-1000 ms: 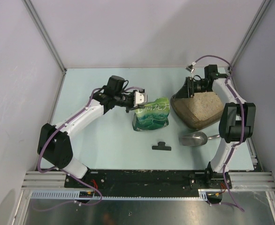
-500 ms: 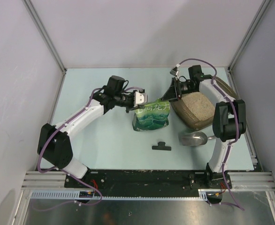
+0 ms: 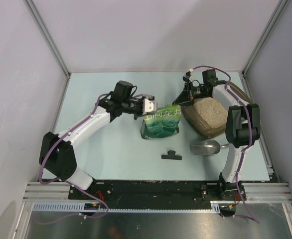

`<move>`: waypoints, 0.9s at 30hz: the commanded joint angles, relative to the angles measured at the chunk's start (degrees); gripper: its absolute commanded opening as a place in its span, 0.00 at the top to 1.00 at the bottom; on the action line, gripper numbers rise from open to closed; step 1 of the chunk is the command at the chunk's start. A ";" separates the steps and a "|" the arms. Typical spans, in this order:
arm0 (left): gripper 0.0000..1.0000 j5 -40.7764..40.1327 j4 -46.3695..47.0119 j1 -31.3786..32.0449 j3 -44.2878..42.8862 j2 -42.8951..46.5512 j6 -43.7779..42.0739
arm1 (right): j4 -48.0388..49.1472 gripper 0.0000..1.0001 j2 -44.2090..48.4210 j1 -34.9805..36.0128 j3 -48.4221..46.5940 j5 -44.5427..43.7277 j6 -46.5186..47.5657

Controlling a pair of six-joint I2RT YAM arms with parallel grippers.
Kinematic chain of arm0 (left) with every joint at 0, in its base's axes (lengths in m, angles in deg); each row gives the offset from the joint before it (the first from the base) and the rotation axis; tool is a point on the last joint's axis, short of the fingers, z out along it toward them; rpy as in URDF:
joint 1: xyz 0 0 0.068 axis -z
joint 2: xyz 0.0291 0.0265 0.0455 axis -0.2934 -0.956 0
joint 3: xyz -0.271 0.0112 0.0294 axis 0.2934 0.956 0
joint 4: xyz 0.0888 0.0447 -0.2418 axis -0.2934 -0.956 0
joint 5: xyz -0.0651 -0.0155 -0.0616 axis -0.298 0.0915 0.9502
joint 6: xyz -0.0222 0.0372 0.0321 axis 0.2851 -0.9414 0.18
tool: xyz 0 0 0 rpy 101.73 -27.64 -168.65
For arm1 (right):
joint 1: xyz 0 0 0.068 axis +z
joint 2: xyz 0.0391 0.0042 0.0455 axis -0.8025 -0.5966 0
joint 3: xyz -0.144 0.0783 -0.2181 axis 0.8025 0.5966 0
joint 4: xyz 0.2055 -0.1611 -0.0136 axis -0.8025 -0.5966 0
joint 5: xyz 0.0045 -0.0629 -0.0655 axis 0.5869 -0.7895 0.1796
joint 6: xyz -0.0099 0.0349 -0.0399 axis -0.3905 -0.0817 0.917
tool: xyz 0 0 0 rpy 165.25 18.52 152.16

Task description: Fill the litter box with clean litter

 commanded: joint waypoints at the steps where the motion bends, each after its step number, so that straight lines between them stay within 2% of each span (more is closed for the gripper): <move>1: 0.88 -1.24 0.29 0.02 1.28 3.78 -4.27 | 10.62 1.00 -1.20 -3.19 1.08 5.34 -22.10; 2: 0.88 -1.59 0.28 0.11 1.63 4.05 -4.80 | 16.94 1.00 -1.03 -3.64 5.71 6.05 -31.39; 3: 0.87 -1.85 0.28 0.11 2.16 4.14 -5.77 | 30.05 1.00 -0.94 -3.99 7.58 6.58 -46.88; 5: 0.87 -1.85 0.28 0.28 2.42 4.23 -6.48 | 25.66 1.00 -1.29 -3.91 6.56 6.86 -45.39; 9: 0.88 -2.12 0.29 0.81 1.81 3.52 -6.92 | 23.25 1.00 -1.20 -3.03 6.54 5.28 -43.79; 10: 0.88 -2.12 0.37 0.72 1.64 3.35 -6.92 | 24.11 0.95 -1.20 -3.29 6.72 5.09 -44.31; 13: 0.87 -1.85 0.28 0.81 1.37 3.08 -6.83 | 30.78 0.69 -0.94 -5.56 6.72 3.52 -43.88; 14: 0.87 -1.77 0.28 0.81 1.37 3.00 -6.83 | 32.28 0.63 -0.24 -6.79 6.46 2.29 -41.96; 15: 0.87 -1.77 0.20 0.81 1.37 3.08 -6.74 | 32.82 0.63 0.55 -7.07 5.85 -1.11 -39.25; 16: 0.87 -1.59 0.28 0.81 1.37 3.08 -6.74 | 32.21 0.61 2.82 -10.46 4.28 -3.24 -30.17; 17: 0.87 -1.59 0.20 0.81 1.46 3.08 -6.74 | 31.60 0.55 3.97 -11.19 3.22 -4.65 -24.51; 19: 0.87 -1.41 0.02 0.81 1.46 2.91 -6.48 | 24.76 0.53 8.00 -11.90 -0.20 -7.30 -9.23; 20: 0.87 -1.41 0.11 0.81 1.37 2.91 -6.31 | 18.73 0.52 9.68 -11.55 -1.01 -7.39 7.11; 23: 0.87 -1.50 -0.07 0.81 1.02 2.56 -5.87 | 5.02 0.50 16.01 -7.71 -1.89 -10.45 31.19; 24: 0.86 -1.50 0.02 0.81 0.93 2.47 -5.43 | 2.44 0.50 17.50 -5.86 -1.37 -12.55 43.89; 27: 0.86 -1.68 -0.15 0.81 0.40 2.03 -4.81 | 0.12 0.48 24.62 -0.94 5.20 -16.69 63.18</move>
